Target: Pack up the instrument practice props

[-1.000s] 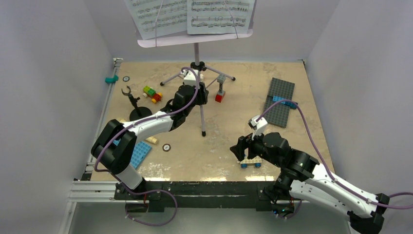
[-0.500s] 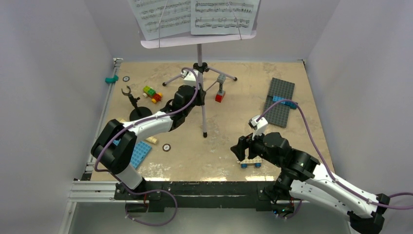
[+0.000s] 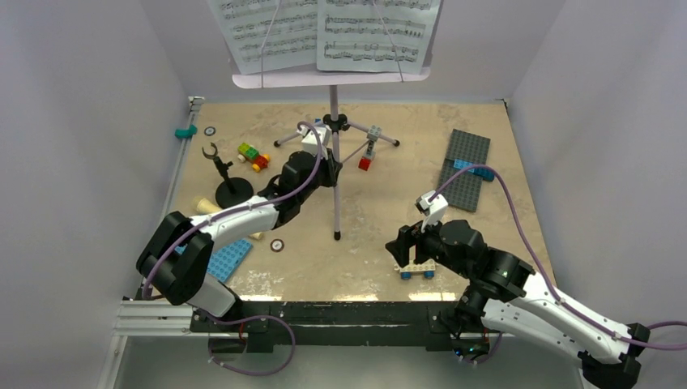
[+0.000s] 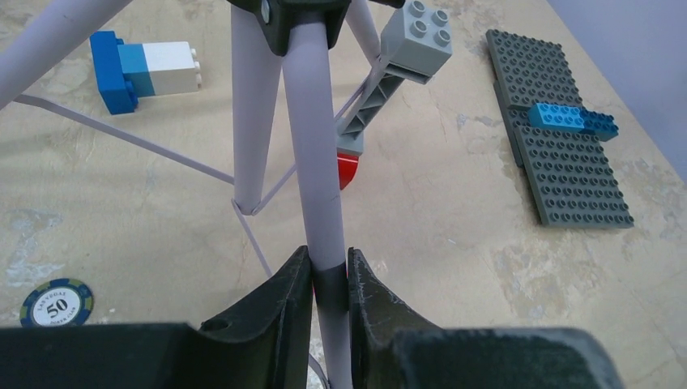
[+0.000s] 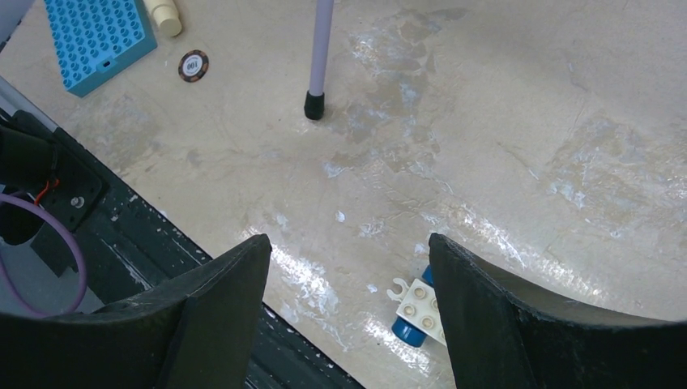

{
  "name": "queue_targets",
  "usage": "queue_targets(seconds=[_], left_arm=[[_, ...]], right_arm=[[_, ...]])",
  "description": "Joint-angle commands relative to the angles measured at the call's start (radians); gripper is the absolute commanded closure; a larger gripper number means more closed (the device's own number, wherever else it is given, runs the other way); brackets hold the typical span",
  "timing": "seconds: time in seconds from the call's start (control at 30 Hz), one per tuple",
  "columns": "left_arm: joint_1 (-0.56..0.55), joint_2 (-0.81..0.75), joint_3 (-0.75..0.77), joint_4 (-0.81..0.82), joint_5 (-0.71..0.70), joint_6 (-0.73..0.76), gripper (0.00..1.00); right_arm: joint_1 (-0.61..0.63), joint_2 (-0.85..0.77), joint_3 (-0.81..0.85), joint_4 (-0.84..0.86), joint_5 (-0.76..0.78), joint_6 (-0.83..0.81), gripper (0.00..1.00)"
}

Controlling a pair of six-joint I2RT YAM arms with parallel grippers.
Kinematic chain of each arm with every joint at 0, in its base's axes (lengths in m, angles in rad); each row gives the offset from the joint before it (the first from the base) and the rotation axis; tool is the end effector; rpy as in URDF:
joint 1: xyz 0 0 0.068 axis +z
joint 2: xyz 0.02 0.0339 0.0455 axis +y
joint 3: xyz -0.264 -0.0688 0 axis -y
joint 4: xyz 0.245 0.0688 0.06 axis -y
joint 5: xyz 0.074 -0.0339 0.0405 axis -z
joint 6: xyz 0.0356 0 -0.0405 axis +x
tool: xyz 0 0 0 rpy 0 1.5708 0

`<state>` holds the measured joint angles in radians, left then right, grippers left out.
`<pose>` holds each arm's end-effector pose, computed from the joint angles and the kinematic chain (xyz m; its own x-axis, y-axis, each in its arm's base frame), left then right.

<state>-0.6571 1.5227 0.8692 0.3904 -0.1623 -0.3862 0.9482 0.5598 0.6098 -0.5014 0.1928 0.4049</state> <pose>0.2756 -0.2054 0.2475 -0.3713 -0.1831 -0.9103 0.3664 0.8719 -0.3248 0.0849 0.1065 0.2783 -0.5083 -0.0451 -0.8600 -0.5402 0.7944 0.2776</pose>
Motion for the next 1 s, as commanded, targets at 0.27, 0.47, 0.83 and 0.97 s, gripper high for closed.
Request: queue_targets(seconds=[0.27,0.47,0.83,0.97], left_arm=[[-0.021,-0.133,-0.058,-0.089,0.099,-0.051,1.00],[-0.021,-0.164,-0.106,-0.094,0.095,-0.069,1.00],[-0.021,-0.203,-0.162,-0.106,0.149,-0.070,1.00],[-0.021,-0.248,-0.218,-0.113,0.158,-0.088,1.00]], right_arm=[[-0.001,-0.003,0.057,0.017,0.020,-0.021,0.24],[-0.002,-0.006,0.053,0.014,0.025,-0.024,0.24],[-0.002,-0.023,0.049,0.004,0.028,-0.016,0.24],[-0.002,-0.037,0.042,-0.002,0.030,-0.008,0.24]])
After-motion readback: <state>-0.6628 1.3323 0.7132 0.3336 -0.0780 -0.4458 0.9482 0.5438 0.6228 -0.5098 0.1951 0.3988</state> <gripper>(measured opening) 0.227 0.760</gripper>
